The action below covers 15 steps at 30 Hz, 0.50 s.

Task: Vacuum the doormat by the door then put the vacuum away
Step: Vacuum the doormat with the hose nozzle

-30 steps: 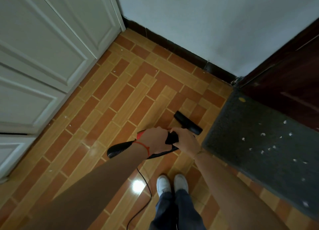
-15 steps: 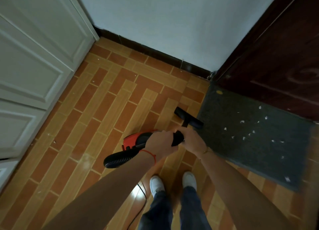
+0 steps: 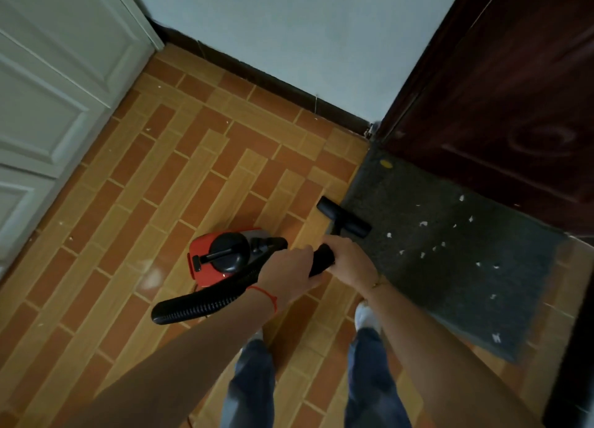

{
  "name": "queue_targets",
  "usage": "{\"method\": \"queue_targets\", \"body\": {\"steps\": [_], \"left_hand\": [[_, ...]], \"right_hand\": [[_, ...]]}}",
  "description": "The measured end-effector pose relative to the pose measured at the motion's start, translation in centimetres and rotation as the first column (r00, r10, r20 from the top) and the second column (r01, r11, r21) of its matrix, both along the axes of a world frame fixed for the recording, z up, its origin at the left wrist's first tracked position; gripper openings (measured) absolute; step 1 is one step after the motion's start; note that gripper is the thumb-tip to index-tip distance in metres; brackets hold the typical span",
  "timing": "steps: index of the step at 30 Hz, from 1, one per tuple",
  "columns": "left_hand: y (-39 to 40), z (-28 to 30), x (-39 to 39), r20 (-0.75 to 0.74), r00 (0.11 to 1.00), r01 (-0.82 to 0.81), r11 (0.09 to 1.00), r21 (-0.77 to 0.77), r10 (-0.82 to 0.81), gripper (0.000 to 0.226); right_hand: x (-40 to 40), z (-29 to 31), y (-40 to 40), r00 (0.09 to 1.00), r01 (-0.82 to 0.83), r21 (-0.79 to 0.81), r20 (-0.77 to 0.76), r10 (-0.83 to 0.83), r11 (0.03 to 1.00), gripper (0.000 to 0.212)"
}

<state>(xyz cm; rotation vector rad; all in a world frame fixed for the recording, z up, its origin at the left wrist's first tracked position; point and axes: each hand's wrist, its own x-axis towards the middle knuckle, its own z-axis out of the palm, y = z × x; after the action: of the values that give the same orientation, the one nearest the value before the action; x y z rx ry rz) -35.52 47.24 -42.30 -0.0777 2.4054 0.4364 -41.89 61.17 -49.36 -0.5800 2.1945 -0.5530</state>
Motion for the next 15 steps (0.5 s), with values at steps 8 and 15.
{"method": "queue_targets", "body": {"steps": [8, 15], "left_hand": [[6.8, 0.7, -1.2, -0.012, 0.997, -0.083, 0.996, -0.027, 0.082, 0.027], [11.5, 0.1, -5.0, -0.033, 0.99, -0.136, 0.989, -0.051, 0.134, 0.027]], "right_hand": [[-3.1, 1.9, 5.6, 0.991, -0.128, -0.002, 0.045, 0.128, 0.992, 0.031], [-7.0, 1.5, 9.7, 0.989, -0.146, 0.045, 0.002, 0.146, 0.988, 0.021]]}}
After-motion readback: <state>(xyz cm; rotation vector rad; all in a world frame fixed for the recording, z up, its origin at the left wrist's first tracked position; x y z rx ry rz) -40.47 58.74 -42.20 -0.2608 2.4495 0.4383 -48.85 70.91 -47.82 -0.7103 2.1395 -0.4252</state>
